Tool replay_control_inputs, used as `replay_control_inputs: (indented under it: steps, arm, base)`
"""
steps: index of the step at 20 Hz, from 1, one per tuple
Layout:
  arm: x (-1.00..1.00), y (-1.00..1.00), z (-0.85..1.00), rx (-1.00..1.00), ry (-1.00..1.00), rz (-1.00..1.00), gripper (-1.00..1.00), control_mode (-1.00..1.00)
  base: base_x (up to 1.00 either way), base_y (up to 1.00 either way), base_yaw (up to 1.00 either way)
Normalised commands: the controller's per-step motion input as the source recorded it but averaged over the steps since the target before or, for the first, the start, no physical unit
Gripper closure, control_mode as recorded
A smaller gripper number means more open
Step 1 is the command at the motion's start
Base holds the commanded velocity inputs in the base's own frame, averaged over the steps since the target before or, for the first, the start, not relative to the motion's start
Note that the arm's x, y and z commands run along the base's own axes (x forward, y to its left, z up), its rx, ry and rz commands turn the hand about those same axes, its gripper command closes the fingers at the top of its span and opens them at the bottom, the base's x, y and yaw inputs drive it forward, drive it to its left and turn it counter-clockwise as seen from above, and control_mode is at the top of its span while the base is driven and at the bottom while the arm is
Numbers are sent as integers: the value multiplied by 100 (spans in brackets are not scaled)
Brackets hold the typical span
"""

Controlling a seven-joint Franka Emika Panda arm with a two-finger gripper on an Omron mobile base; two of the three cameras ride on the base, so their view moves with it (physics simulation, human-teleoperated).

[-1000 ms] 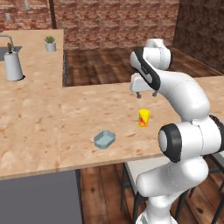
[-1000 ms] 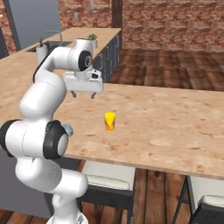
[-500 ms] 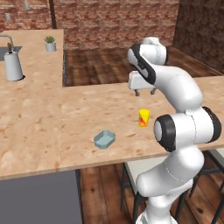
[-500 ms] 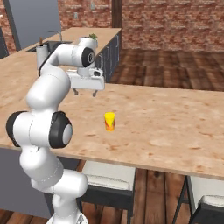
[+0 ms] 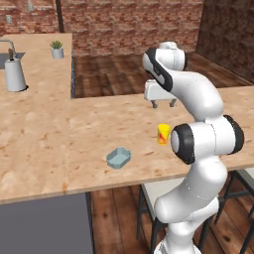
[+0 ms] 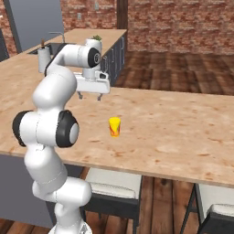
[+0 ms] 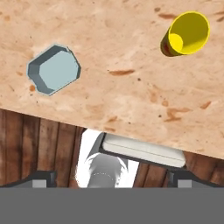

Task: Pick the cup and tupperware and place them in the sink. Then turn on the water.

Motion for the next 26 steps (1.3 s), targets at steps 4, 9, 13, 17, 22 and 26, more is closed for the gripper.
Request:
replay_control_inputs:
  steps: [4, 9, 13, 17, 22, 26]
  arm:
    - [4, 0, -7, 0, 4, 1, -100, -100]
    - [4, 0, -14, 0, 1, 1, -100, -100]
    - [5, -8, -20, 0, 0, 6, -100, -100]
    - [7, -3, -18, 0, 0, 4, -100, -100]
    - [9, -1, -18, 0, 0, 2, -100, -100]
    - [10, -1, -20, 0, 0, 0, -100, -100]
  base:
    - [0, 0, 0]
    - [0, 0, 0]
    - [0, 0, 0]
    - [0, 0, 0]
    - [0, 0, 0]
    - [0, 0, 0]
